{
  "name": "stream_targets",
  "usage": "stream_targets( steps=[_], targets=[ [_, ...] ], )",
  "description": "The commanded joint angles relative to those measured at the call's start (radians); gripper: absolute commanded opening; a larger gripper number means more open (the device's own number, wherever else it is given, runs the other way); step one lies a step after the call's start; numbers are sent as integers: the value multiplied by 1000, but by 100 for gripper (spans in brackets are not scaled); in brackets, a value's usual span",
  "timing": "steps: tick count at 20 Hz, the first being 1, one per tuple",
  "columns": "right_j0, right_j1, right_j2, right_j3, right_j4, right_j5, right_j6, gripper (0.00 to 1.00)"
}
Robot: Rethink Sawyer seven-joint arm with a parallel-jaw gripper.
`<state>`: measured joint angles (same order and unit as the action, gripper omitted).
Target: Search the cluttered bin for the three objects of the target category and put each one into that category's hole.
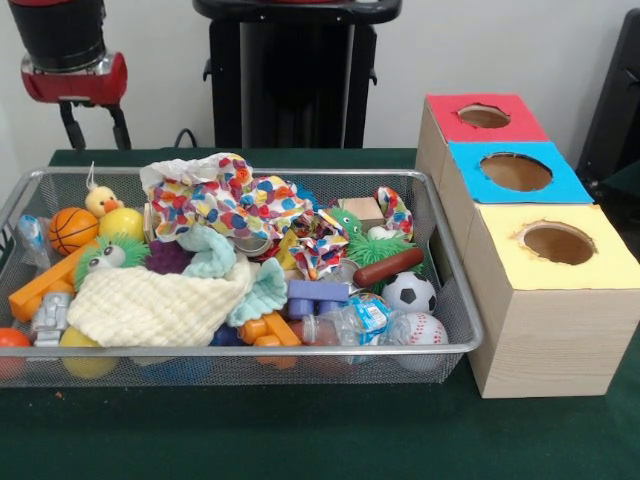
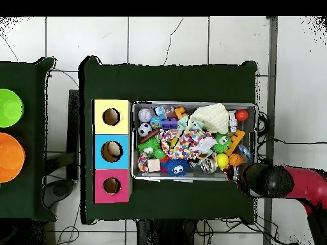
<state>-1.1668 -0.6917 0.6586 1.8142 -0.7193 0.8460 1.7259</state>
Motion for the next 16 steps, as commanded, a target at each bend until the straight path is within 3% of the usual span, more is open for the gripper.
stream_targets(
  steps=[1,6,9,12,16],
  targets=[
    [12,51,27,-33,-114,-140,-178,100],
    [21,91,-19,-30,-280,-288,-149,100],
    [22,105,-35,-24,-330,-341,-122,100],
    [31,126,-49,-28,-321,-348,-92,100],
    [36,217,-89,-27,-220,-282,-31,100]
  ],
)
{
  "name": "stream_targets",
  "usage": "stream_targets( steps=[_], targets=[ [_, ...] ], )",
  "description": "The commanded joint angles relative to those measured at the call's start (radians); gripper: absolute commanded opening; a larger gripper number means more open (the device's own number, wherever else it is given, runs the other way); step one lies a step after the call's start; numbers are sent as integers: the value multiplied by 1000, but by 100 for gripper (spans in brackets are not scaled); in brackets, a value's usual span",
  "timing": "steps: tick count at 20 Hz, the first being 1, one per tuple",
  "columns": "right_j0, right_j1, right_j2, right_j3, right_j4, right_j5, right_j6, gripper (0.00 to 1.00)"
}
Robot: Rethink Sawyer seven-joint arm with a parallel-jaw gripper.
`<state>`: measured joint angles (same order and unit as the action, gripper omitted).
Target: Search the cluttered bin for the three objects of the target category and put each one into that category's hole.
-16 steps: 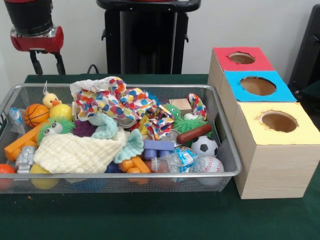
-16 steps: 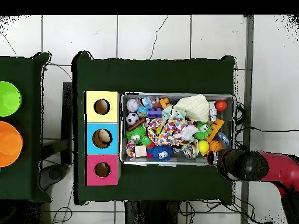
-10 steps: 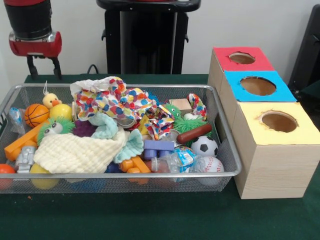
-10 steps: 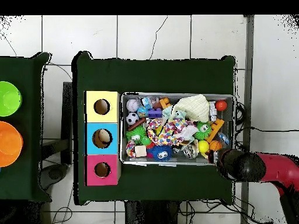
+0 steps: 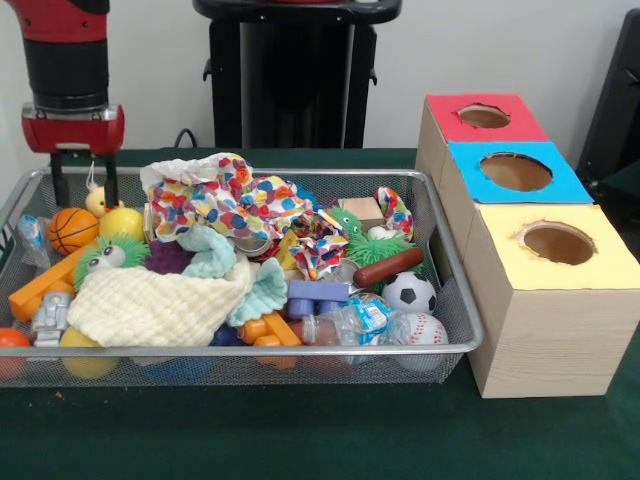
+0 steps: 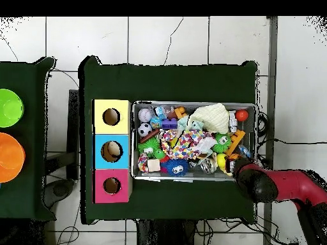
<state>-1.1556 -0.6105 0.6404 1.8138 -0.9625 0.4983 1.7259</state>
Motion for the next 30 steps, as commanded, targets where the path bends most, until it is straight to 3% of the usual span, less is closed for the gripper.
stream_targets(
  steps=[1,4,8,14,19,21,25,30],
  targets=[
    [27,166,-85,-34,50,99,-26,100],
    [27,216,-120,-37,109,148,-5,100],
    [39,229,-144,-50,140,153,-29,100],
    [81,261,-201,-118,10,70,-72,100],
    [116,230,-236,-122,-60,57,-98,100],
    [137,215,-252,-123,-50,99,-105,100],
    [140,238,-269,-122,55,263,-152,100],
    [160,221,-281,-136,53,293,-168,100]
  ],
)
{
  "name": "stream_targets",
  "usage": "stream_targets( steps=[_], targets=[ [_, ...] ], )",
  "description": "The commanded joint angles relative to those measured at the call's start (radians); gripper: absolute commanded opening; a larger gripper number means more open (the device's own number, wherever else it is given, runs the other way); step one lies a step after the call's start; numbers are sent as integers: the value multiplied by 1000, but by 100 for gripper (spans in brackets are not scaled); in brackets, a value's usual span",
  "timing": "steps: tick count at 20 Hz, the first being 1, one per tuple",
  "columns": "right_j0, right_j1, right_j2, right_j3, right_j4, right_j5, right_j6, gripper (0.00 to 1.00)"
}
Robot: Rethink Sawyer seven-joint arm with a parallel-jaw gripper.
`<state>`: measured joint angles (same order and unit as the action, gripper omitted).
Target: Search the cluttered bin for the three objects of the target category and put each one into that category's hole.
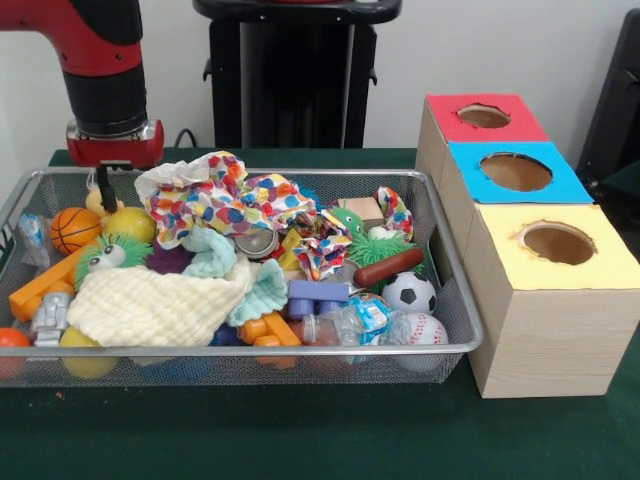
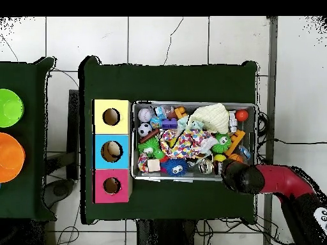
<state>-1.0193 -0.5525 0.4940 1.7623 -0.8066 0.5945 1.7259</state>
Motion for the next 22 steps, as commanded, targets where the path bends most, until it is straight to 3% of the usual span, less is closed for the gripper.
stream_targets(
  steps=[1,6,8,12,16,22],
  targets=[
    [21,158,-132,-84,-115,178,-170,100],
    [11,126,-119,-76,-105,214,-208,100],
    [5,133,-124,-73,-132,183,-203,100],
    [-10,173,-135,-89,-163,140,-194,100],
    [-29,263,-149,-119,-204,54,-158,100],
    [45,269,-202,-162,-280,86,-122,100]
  ],
)
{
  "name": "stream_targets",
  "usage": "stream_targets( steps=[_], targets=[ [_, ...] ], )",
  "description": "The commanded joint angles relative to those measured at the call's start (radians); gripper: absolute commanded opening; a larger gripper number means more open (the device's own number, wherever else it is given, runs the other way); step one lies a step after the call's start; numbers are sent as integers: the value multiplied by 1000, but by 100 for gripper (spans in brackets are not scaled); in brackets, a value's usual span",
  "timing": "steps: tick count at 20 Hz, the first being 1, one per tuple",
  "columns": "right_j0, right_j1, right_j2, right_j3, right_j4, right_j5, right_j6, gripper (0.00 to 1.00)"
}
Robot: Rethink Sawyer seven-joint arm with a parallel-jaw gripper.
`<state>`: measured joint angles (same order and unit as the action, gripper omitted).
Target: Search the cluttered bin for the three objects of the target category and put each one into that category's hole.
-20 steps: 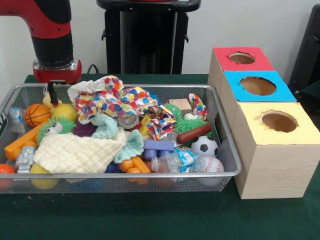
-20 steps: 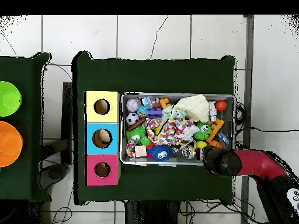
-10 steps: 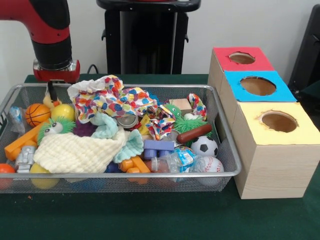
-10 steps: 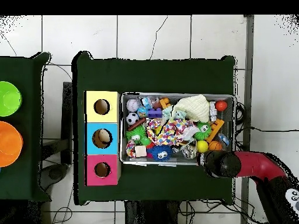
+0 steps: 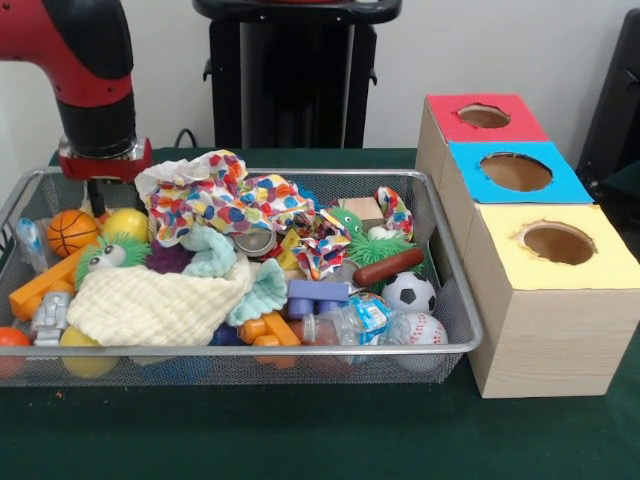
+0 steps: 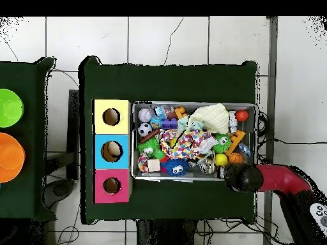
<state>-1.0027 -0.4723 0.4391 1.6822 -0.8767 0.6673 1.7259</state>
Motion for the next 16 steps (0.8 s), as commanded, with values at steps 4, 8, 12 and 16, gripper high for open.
stream_targets(
  steps=[4,8,12,16],
  targets=[
    [76,168,-177,-99,-251,30,-114,100],
    [92,167,-189,-104,-255,45,-133,100],
    [93,179,-200,-113,-219,58,-111,0],
    [97,182,-204,-119,-194,64,-109,0]
  ],
)
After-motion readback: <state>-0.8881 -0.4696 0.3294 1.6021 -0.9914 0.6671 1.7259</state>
